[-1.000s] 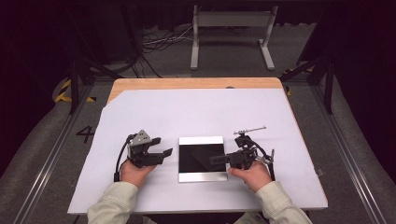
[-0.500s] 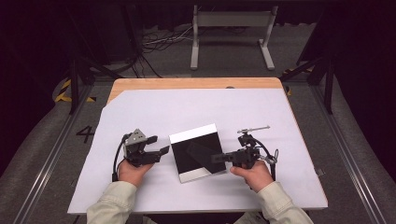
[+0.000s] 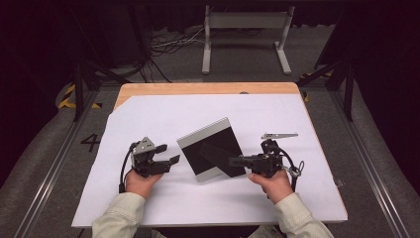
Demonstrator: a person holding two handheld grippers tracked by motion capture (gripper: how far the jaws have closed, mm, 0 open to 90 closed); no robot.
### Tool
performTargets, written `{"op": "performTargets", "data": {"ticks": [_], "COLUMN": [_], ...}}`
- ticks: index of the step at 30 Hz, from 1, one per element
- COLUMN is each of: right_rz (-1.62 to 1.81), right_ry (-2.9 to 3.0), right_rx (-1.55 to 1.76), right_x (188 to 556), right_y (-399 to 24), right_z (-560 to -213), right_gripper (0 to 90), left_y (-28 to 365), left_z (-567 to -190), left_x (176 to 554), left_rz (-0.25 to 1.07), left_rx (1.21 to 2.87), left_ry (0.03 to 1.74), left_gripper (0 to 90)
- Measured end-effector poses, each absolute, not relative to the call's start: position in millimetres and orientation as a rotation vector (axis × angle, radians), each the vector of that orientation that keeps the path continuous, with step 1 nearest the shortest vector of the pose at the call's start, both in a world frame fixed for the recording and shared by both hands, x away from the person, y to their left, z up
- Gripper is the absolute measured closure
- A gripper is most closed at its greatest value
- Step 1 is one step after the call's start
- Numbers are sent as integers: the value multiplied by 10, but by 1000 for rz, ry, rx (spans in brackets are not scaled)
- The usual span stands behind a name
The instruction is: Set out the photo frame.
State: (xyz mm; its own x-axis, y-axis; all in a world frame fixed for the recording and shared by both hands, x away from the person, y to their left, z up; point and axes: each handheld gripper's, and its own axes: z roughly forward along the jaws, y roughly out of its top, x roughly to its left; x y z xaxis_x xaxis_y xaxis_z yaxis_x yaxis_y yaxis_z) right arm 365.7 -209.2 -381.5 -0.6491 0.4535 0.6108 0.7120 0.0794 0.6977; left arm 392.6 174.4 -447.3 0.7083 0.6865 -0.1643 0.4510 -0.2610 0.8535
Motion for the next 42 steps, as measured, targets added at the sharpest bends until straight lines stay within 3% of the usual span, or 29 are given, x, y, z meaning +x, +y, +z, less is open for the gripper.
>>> {"op": "performTargets", "data": {"ticks": [17, 42], "right_rz": [-1915, -1762], "right_ry": [-2410, -2725], "right_rx": [-1022, -822], "right_x": [3564, 3422], "right_y": [-2156, -2334], "right_z": [-3831, -4064], "right_gripper": [871, 864], "left_y": [1736, 1716], "left_z": [-4477, -4458], "left_x": [3926, 3836], "left_rz": [284, 283], "left_rx": [1911, 1910], "left_ry": [883, 871], "left_gripper": [297, 296]}}
